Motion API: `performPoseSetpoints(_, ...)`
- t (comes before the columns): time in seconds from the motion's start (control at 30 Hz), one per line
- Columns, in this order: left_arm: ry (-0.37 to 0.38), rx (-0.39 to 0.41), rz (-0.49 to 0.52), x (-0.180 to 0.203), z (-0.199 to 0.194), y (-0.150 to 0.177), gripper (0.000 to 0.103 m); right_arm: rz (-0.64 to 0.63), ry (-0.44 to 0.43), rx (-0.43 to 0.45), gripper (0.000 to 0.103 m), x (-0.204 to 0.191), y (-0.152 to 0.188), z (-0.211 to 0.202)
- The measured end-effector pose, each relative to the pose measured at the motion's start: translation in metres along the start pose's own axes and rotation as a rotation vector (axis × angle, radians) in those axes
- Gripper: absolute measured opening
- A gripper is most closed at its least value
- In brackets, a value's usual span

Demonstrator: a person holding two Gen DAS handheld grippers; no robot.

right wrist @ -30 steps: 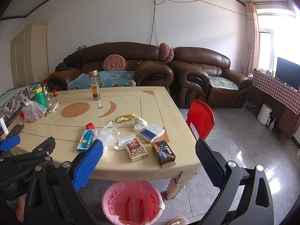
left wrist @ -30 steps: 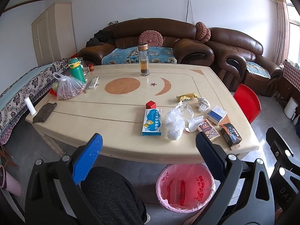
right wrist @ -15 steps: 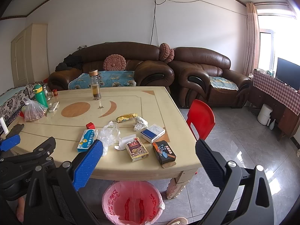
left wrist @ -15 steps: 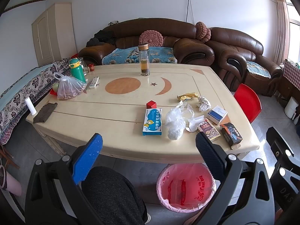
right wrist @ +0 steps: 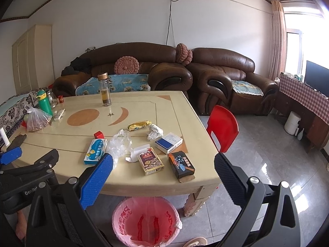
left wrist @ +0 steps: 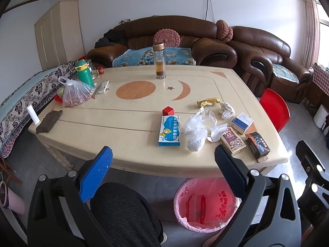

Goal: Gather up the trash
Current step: 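Reach the left tool to the blue-and-white medicine box while the right tool reaches the black box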

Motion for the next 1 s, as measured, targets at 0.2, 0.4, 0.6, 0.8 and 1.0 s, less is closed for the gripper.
performPoseSetpoints(0.2,-0.002,-0.018,0.003,-0.007,0.014,-0.007,0.097,-0.003,-0.011,0.01,0.097,0.005,0.002,0.012)
performPoseSetpoints(0.4,-0.005,-0.056,0.001,-0.009,0.035,-0.008,0.097,0.002,-0.024,0.016,0.097,0.017,0.006,0.027)
performPoseSetpoints(0.6,0.007,-0.101,0.026,-0.002,0.056,-0.007,0.097,-0.018,-0.05,0.024,0.097,0.026,0.008,0.041)
performPoseSetpoints(0.8,0.02,-0.133,0.039,0.001,0.078,-0.008,0.097,-0.003,-0.09,-0.004,0.097,0.04,0.012,0.069)
performPoseSetpoints(1.0,0.017,-0.183,0.05,0.005,0.111,-0.004,0.097,-0.014,-0.063,-0.01,0.097,0.055,0.017,0.094)
Point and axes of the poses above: each gripper's, at about its wrist camera, not at the fingertips, and z roughly the way its jaws point, x to its right, y to its underside, the point moved 6 cm from there along z, roughly the way its jaws point, and after that the axes turned 12 degrees about -z, right-handed, at the moved point
